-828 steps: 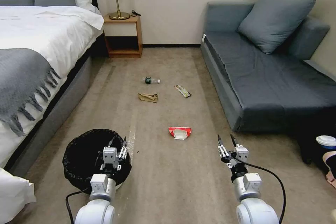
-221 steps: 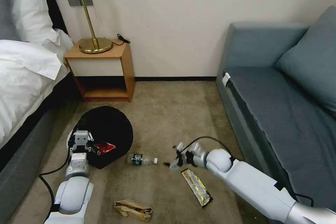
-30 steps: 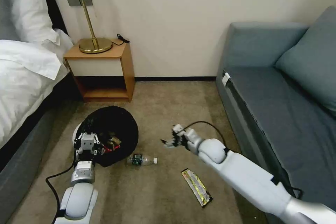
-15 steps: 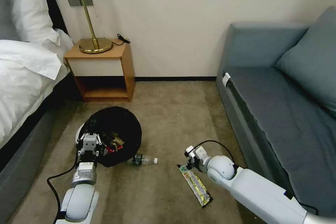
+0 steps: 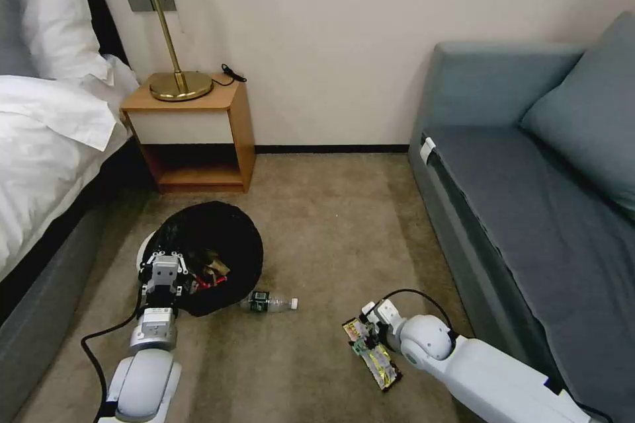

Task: Pick up the trash bin, then pick up the garbage on the floor and place it into the trash bin.

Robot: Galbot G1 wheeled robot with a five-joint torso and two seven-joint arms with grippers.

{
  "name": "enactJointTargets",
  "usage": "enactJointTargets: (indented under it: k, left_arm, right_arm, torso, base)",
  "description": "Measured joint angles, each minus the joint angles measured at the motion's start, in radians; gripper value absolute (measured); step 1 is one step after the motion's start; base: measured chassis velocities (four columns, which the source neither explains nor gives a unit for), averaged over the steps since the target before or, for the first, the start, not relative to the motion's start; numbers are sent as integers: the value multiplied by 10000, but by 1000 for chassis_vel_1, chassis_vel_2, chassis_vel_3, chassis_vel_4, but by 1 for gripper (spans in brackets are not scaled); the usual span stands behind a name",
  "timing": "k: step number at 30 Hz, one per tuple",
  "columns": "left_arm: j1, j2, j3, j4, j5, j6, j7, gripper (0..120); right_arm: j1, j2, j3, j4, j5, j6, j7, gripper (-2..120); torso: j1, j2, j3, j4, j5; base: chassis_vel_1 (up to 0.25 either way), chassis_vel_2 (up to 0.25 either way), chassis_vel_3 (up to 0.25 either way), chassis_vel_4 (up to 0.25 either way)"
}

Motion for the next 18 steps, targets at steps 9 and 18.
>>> enactJointTargets:
  k: [9,18]
  left_arm:
    - [22,31,29,-26,-9,0,48,5]
    - [94,-27,27,26,-82,-51,79,5]
  right_arm:
    - [94,225,34,-579,-186,161,-418,100]
    - [44,408,60,-1099,-469,317,-725,100]
  torso:
    - [0,0,0,1,-1]
    - [0,0,0,0,0]
  base:
    - [0,0,0,0]
    - [0,0,0,0]
